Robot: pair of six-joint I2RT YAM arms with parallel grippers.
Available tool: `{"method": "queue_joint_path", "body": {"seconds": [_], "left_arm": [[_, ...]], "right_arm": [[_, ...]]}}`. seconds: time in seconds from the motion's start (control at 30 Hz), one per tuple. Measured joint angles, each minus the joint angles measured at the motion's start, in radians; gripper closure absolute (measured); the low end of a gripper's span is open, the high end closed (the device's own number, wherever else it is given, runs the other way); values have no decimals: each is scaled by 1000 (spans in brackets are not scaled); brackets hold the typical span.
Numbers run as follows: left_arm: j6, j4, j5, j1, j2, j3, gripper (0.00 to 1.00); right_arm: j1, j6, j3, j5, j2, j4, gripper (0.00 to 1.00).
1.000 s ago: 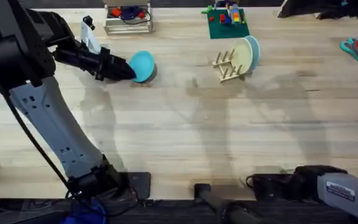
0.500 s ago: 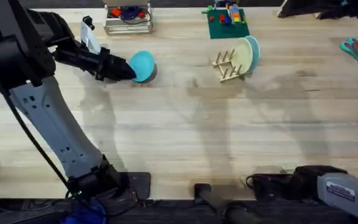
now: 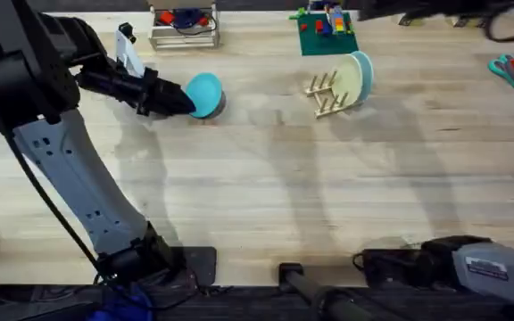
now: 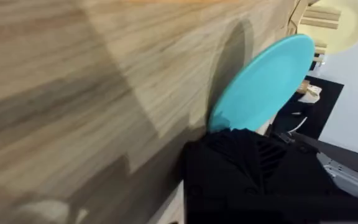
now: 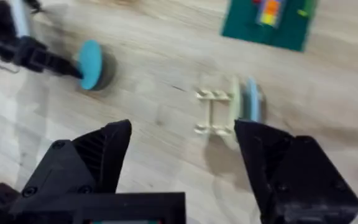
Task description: Pick up the plates from the table one by one and place each into a slot on the dish rack.
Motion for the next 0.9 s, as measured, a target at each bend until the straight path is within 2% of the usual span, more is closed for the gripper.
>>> {"method": "queue_joint_path", "body": {"seconds": [0.17,0.33,0.6,0.9], "left_arm": [[0,0,0,0,0,0,960],[0,0,0,0,0,0,960],[0,0,0,0,0,0,960],[0,0,0,0,0,0,961]], "right_arm": [[96,0,0,-14,39,56,7],[139,3,0,-20,71,49,7],[160,99,0,-24,106,57,7],[165,132,0,-32,115,64,7]]}}
